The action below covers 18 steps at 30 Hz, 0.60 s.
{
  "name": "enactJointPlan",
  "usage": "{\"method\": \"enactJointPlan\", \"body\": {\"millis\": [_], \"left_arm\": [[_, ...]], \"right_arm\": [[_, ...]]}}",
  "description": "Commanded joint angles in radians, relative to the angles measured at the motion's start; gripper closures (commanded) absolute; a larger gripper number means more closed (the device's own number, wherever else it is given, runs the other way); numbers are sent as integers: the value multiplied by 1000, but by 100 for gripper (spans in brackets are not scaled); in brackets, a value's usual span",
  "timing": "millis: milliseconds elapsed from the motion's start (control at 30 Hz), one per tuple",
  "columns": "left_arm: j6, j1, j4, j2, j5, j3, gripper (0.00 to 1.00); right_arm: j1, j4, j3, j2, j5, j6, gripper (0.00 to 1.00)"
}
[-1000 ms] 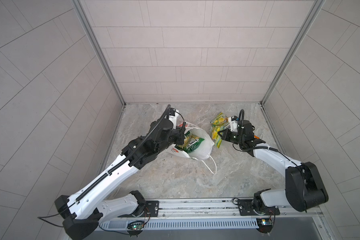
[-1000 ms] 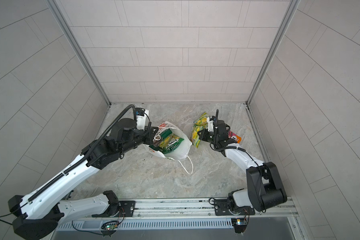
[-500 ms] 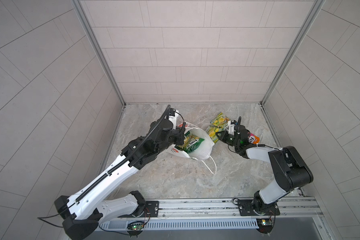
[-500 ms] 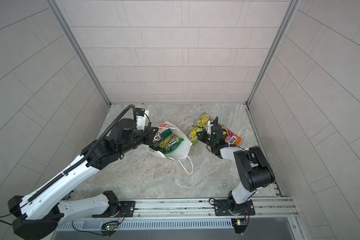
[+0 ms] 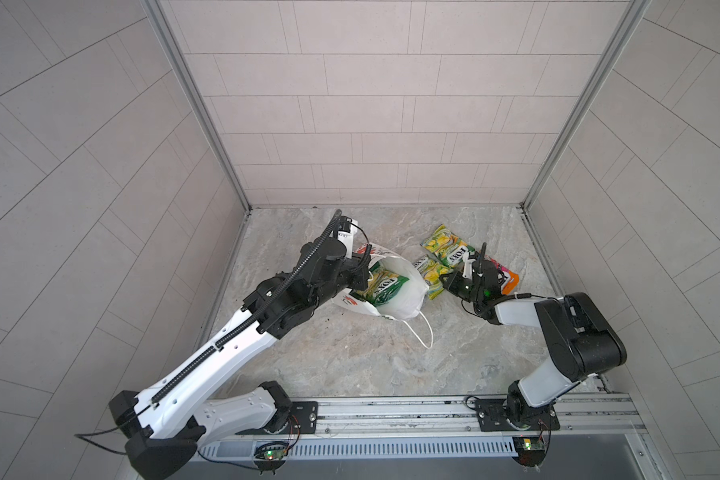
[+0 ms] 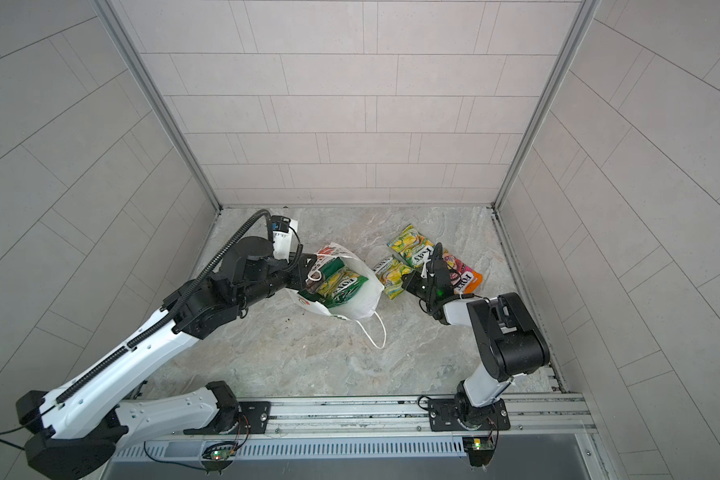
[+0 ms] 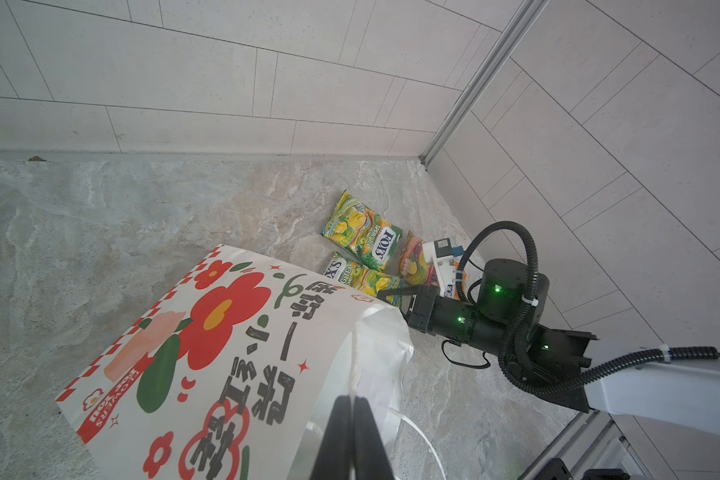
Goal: Take the snacks out of the paper bag
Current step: 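Lower the green packet beside the other packets and open the right gripper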
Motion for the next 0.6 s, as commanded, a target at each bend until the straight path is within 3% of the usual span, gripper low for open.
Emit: {"method": "enactJointPlan", "body": {"millis": [0, 100, 333, 567], "left_arm": [[12, -6, 0, -7, 0, 0, 100], [10, -6, -1, -9, -1, -3, 100], [10, -6, -1, -12, 0, -3, 100], [8, -6, -1, -12, 1, -6, 100]], "right_arm": [[-5, 12, -8, 13, 11, 0, 100], [-6, 12, -12, 17, 11, -2, 100], [-13, -17, -28, -11, 28, -12, 66], [-16, -156, -31, -115, 77, -93, 46]]}}
